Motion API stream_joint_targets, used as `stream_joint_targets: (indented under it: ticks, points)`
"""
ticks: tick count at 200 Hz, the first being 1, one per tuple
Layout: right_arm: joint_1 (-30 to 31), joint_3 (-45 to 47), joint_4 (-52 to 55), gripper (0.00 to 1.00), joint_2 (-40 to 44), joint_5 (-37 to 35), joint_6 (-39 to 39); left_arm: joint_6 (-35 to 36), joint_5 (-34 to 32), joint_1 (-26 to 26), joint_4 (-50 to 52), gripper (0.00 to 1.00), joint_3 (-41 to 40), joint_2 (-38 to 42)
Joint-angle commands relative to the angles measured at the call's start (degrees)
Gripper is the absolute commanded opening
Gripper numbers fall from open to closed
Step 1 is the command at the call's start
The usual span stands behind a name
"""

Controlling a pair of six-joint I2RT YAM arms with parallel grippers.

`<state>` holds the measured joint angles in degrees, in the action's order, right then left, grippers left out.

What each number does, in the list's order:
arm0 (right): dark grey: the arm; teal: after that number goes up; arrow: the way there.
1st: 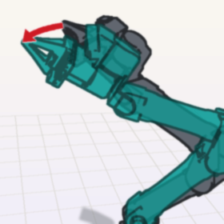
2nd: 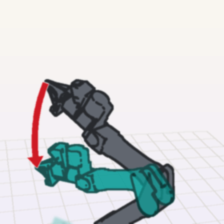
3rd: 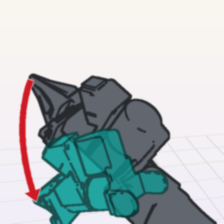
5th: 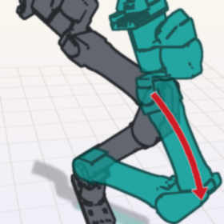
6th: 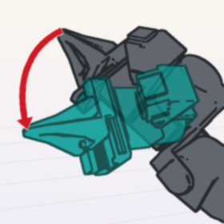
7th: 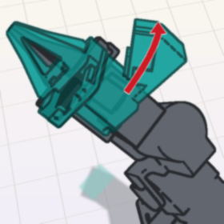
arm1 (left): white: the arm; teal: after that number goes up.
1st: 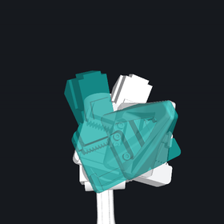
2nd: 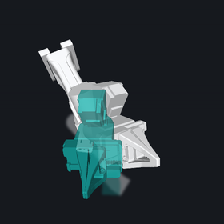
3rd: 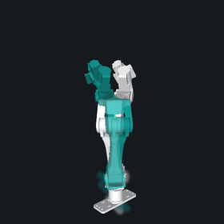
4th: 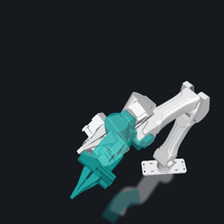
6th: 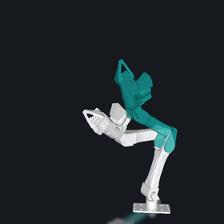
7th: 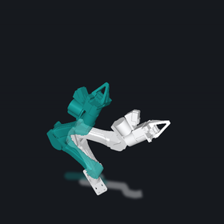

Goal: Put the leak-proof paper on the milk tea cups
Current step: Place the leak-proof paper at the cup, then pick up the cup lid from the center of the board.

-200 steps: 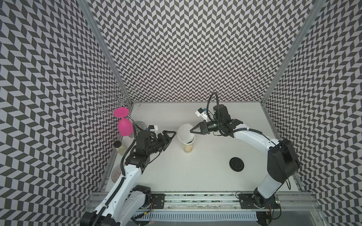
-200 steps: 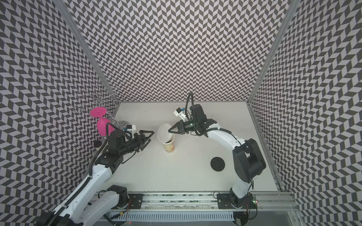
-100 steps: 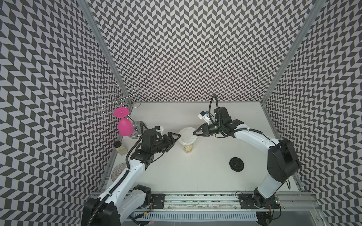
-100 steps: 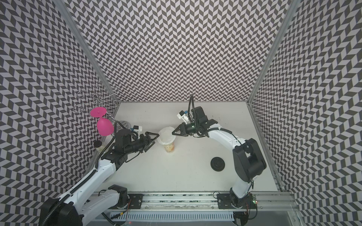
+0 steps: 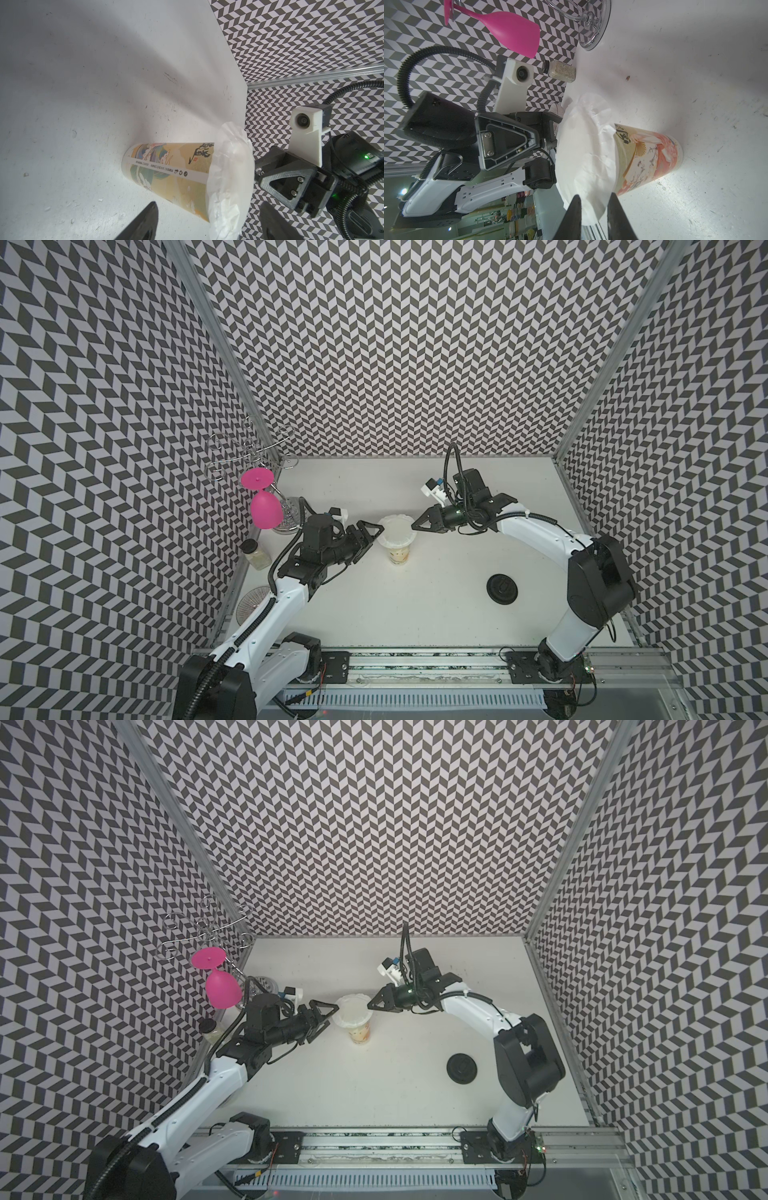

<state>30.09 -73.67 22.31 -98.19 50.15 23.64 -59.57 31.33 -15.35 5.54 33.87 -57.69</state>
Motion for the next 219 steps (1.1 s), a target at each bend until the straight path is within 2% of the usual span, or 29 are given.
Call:
stream_joint_targets:
  ticks: [1, 68, 121, 138, 156, 183, 202, 219]
  points:
    - [-0.03, -1.0, -0.27, 0.23, 1.24, -1.02, -1.49, 0.68, 0.62, -0.2, -1.88, 0.78, 0.8, -0.14]
    - [-0.02, -1.08, 0.62, 0.32, 2.28, -1.59, -2.06, 0.72, 0.48, -0.2, -1.55, 0.78, 0.83, 0.29]
    - [-1.09, -2.28, 5.06, 0.46, 7.65, -8.58, -3.78, 1.38, 0.07, -0.2, -0.94, 0.78, 1.07, 0.91]
    - [-1.95, -0.41, 8.0, 0.47, 12.56, -16.4, -3.79, 2.04, -1.05, -0.2, -0.47, 0.78, 1.33, 1.72]
    - [-1.97, 4.16, 12.68, 0.48, 18.96, -31.1, -2.19, 2.28, -3.06, -0.19, -0.04, 0.78, 1.29, 3.02]
    - [-2.03, 15.95, 19.09, 0.48, 28.63, -53.8, 9.33, 2.47, -6.93, -0.03, 0.19, 0.78, 0.67, 5.23]
    - [-1.96, 21.81, 25.05, 0.6, 33.04, -60.74, 19.01, 2.7, -9.09, 0.06, 1.07, 0.78, 0.55, 6.22]
    - [-1.96, 25.11, 29.69, 0.68, 35.24, -62.91, 25.9, 2.88, -10.35, 0.15, 1.83, 0.78, 0.52, 6.69]
